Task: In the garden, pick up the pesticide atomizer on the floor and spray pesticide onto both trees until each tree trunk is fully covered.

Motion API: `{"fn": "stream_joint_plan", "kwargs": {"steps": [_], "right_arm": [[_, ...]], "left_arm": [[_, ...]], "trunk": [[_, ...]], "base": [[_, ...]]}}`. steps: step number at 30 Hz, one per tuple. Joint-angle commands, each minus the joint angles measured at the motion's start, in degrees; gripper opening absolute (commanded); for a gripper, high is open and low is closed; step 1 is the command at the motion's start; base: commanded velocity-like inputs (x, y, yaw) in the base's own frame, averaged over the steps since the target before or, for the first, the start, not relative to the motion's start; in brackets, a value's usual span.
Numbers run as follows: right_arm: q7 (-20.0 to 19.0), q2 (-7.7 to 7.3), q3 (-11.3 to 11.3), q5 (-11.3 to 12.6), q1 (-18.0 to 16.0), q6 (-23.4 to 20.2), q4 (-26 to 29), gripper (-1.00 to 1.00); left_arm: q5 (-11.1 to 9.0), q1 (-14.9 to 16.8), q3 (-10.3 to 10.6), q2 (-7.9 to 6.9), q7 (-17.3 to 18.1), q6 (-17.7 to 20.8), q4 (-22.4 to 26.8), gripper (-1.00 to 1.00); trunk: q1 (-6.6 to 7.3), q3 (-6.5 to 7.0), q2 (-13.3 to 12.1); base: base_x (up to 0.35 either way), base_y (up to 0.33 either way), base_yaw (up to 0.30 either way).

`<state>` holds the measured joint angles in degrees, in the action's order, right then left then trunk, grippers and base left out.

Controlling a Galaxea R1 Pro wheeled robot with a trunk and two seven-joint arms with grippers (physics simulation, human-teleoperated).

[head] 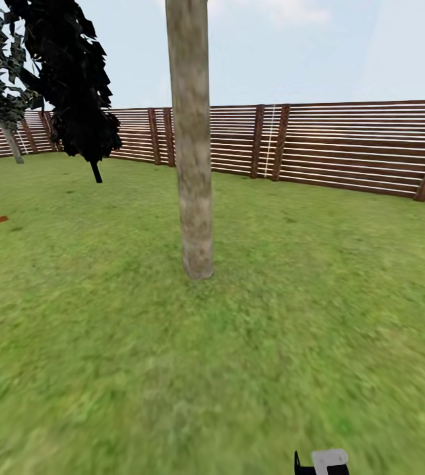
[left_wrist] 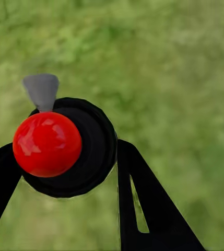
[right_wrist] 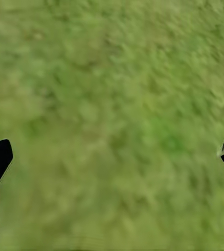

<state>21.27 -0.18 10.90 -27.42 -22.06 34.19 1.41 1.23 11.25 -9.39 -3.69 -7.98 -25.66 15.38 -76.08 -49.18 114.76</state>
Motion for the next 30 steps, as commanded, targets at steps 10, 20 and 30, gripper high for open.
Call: {"fn": "stream_joint_plan", "kwargs": {"steps": [10, 20, 30], "right_arm": [[0.0, 0.0, 0.0, 0.0, 0.0, 0.0, 0.0, 1.0], [0.0, 0.0, 0.0, 0.0, 0.0, 0.0, 0.0, 1.0], [-0.1, -0.26, 0.0, -0.1, 0.0, 0.0, 0.0, 1.0]], "left_arm": [[0.0, 0.0, 0.0, 0.0, 0.0, 0.0, 0.0, -1.0], [0.0, 0.0, 0.0, 0.0, 0.0, 0.0, 0.0, -1.0], [0.0, 0.0, 0.0, 0.0, 0.0, 0.0, 0.0, -1.0]], "trunk": [[0.0, 0.0, 0.0], [0.0, 0.0, 0.0], [0.0, 0.0, 0.0]], "base": [[0.344, 0.0, 0.0], [0.344, 0.0, 0.0], [0.344, 0.0, 0.0]]}}
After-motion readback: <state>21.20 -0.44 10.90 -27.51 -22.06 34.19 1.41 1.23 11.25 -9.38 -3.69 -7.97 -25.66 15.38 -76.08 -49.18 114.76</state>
